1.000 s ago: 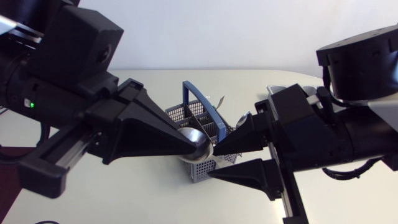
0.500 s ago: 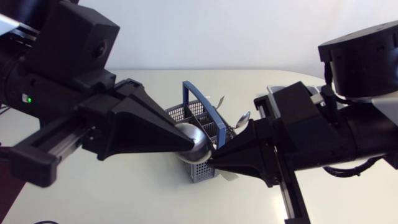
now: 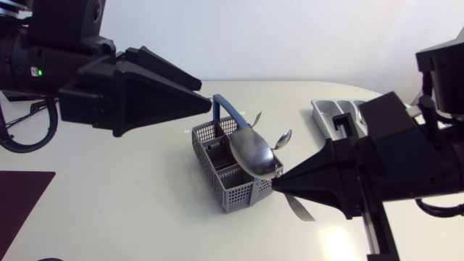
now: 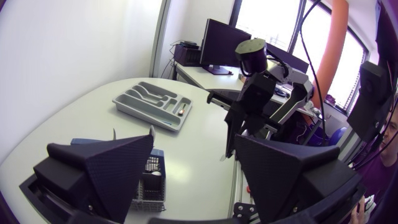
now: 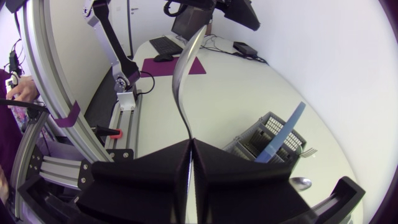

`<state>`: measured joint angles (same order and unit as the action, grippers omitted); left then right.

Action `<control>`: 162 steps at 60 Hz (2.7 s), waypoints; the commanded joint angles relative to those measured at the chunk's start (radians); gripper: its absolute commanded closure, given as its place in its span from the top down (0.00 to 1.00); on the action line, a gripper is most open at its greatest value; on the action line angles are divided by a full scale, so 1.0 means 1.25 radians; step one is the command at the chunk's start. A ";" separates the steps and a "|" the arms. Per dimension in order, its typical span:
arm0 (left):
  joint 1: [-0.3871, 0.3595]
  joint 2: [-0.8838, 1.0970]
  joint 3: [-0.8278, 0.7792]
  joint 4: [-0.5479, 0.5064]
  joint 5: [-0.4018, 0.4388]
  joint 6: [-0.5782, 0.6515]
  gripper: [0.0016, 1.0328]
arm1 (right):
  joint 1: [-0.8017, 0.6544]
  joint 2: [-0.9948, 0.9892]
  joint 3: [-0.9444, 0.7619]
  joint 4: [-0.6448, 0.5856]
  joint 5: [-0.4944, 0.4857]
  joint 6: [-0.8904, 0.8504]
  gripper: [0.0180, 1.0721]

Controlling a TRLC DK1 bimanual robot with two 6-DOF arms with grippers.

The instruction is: Sort the cutlery from the basket into the organizer compartments.

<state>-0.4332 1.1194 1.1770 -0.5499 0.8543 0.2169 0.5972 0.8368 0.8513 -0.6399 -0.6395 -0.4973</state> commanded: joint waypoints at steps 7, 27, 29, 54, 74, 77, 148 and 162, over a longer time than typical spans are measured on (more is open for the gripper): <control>0.063 0.004 -0.022 0.067 -0.034 -0.064 0.95 | -0.097 -0.046 -0.034 -0.033 0.042 -0.001 0.05; -0.009 0.019 -0.101 0.147 -0.329 -0.046 0.95 | -0.583 0.123 -0.042 0.106 0.061 -0.067 0.05; -0.015 0.022 -0.105 0.150 -0.350 -0.043 0.95 | -0.612 0.159 -0.034 0.124 0.062 -0.065 0.05; -0.094 0.069 -0.143 0.166 -0.577 -0.012 0.95 | -0.674 0.577 0.177 0.333 0.330 0.035 0.05; -0.109 0.071 -0.143 0.163 -0.598 -0.013 0.95 | -0.672 0.855 0.408 0.362 0.477 0.111 0.05; -0.110 0.070 -0.144 0.161 -0.598 -0.013 0.95 | -0.663 0.892 0.441 0.362 0.504 0.122 0.05; -0.117 0.030 -0.176 0.148 -0.600 -0.002 0.95 | -0.643 1.163 0.730 0.192 0.595 0.222 0.35; -0.104 0.013 -0.184 0.125 -0.617 0.008 0.95 | -0.626 0.973 0.563 0.246 0.561 0.211 0.43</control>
<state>-0.5713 1.1507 0.9646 -0.3779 0.0952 0.2100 -0.2016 2.1670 1.6413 -0.3595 0.0757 -0.2413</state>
